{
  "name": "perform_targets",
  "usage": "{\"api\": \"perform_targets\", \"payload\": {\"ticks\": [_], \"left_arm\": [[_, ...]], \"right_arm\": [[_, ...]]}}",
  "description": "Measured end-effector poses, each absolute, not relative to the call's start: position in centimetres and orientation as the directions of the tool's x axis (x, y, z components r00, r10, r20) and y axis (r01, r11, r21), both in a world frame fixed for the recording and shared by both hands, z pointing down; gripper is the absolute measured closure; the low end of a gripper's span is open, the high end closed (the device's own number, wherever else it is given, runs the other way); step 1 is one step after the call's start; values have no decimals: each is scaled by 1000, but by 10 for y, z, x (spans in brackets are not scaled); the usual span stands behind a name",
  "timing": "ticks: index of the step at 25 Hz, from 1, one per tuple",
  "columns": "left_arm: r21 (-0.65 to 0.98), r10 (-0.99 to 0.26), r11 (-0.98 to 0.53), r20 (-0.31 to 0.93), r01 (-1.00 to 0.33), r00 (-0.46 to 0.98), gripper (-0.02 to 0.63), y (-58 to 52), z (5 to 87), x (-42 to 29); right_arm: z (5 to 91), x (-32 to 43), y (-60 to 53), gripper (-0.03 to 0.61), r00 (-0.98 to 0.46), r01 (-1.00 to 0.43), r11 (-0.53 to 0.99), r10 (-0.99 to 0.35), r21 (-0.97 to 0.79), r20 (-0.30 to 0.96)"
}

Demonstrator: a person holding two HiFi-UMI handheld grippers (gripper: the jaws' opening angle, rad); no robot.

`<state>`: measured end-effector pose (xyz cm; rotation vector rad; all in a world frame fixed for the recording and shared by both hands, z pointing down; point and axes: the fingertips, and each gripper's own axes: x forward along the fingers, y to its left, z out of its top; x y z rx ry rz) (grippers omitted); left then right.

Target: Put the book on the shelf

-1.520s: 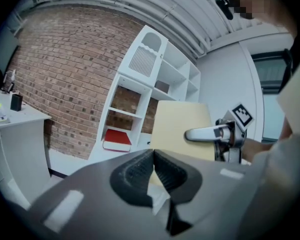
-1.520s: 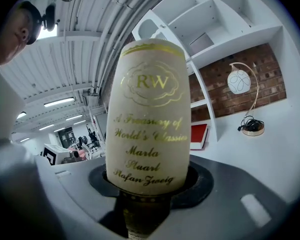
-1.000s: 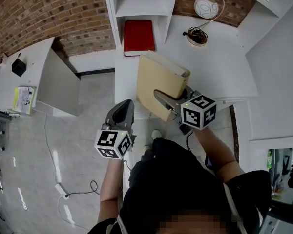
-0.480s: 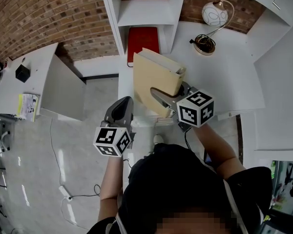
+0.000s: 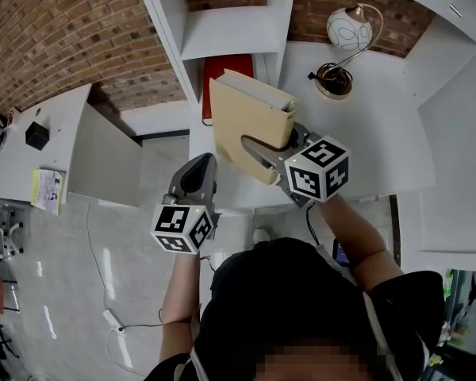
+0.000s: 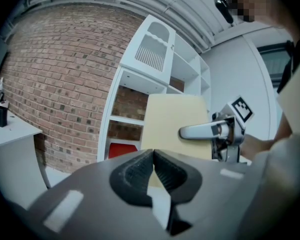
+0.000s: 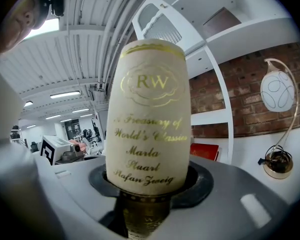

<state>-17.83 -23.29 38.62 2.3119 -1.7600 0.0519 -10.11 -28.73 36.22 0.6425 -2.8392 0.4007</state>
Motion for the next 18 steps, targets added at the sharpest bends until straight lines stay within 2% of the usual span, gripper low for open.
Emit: {"api": "perform_targets", "payload": {"ticks": [10, 18], "left_arm": [[145, -951, -255, 140, -956, 275, 609, -264, 378, -183], [135, -927, -346, 104, -928, 361, 609, -304, 354, -210]], "right_arm": [[336, -115, -323, 353, -894, -426, 892, -388, -153, 224], [303, -147, -358, 353, -868, -482, 871, -459, -95, 190]]}}
